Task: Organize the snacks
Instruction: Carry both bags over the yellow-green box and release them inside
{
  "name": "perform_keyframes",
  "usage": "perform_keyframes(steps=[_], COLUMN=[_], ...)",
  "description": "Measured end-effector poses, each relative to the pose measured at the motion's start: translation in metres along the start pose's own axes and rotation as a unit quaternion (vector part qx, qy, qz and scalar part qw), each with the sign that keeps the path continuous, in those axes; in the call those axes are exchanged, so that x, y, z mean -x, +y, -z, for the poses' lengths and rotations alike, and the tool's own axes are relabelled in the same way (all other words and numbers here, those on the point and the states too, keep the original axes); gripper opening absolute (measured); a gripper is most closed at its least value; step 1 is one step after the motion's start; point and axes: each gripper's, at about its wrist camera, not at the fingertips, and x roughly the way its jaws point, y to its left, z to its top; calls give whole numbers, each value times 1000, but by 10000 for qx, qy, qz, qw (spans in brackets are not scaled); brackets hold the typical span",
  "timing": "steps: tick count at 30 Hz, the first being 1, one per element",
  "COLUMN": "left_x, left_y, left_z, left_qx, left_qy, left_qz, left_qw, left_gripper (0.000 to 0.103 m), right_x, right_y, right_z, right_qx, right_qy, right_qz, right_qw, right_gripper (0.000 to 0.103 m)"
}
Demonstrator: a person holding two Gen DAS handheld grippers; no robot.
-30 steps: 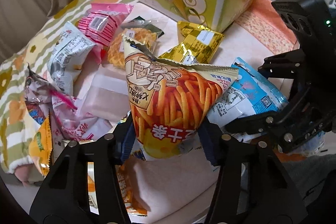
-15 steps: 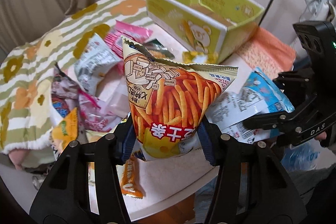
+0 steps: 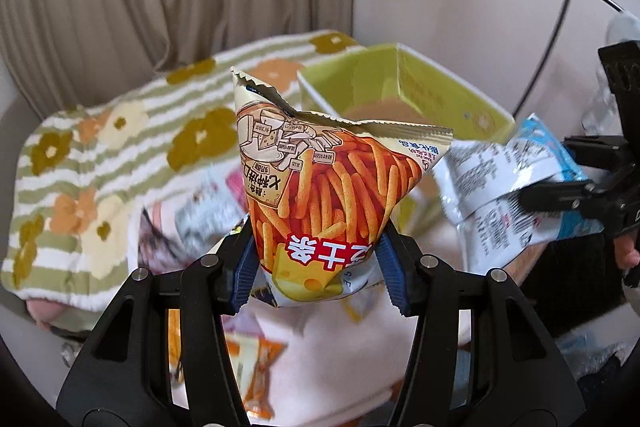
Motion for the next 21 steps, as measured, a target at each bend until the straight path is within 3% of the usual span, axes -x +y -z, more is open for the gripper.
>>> perform_keyframes(steps=[8, 12, 21], left_x=[-41, -75, -151], left_y=[-45, -63, -80], left_z=[-68, -97, -143], left_qx=[219, 385, 416], left_qy=[-170, -29, 425], left_qz=[52, 155, 343], left_qw=[9996, 9991, 9976], left_gripper=[50, 50, 50], right_x=[22, 20, -7], right_y=[-59, -82, -132], right_z=[-42, -56, -82], right_qx=[132, 89, -159], right_qy=[-327, -312, -97], right_qz=[592, 884, 1015], right_qw=[9976, 9956, 9947], right_gripper=[70, 70, 70])
